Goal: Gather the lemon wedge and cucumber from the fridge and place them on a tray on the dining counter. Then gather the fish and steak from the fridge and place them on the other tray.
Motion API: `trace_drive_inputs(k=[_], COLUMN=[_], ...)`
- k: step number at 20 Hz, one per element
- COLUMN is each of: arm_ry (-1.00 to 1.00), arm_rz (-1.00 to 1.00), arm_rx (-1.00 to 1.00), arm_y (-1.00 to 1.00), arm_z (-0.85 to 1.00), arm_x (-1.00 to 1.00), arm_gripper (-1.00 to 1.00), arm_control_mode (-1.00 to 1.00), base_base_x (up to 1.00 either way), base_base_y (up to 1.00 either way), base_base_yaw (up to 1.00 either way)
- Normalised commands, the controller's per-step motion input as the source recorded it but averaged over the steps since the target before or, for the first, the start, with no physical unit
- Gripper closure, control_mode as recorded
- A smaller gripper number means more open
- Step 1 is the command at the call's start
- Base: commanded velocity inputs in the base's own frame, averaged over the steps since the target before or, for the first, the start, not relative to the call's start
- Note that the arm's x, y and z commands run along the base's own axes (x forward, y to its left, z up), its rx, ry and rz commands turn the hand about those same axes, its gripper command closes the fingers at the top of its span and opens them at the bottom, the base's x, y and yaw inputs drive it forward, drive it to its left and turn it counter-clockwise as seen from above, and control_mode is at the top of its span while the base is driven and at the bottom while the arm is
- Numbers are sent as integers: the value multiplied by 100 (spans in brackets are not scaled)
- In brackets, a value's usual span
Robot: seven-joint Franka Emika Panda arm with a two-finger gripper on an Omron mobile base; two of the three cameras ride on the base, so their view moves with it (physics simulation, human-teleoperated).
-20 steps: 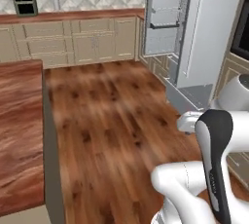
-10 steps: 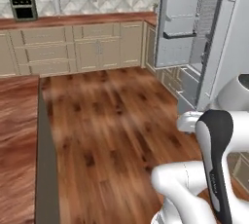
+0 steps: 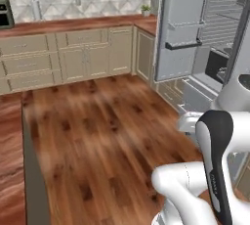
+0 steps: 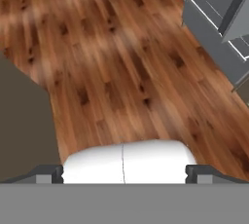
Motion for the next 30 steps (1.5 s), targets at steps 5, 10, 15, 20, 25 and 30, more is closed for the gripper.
trace_drive_inputs(k=[5,10,15,20,25,30], arm_ry=[0,0,0,0,0,0], arm_rz=[0,0,0,0,0,0], arm_rx=[0,0,0,0,0,0], arm_y=[0,0,0,0,0,0], arm_z=[0,0,0,0,0,0], arm_x=[0,0,0,0,0,0], arm_gripper=[-100,-100,-100,-100,-100,-100], arm_control_mode=[100,100,100,100,100,100], base_base_x=[71,64,63,61,60,60], base_base_y=[2,16,29,33,36,36], base_base_yaw=[-39,-46,-46,-47,-48,-48])
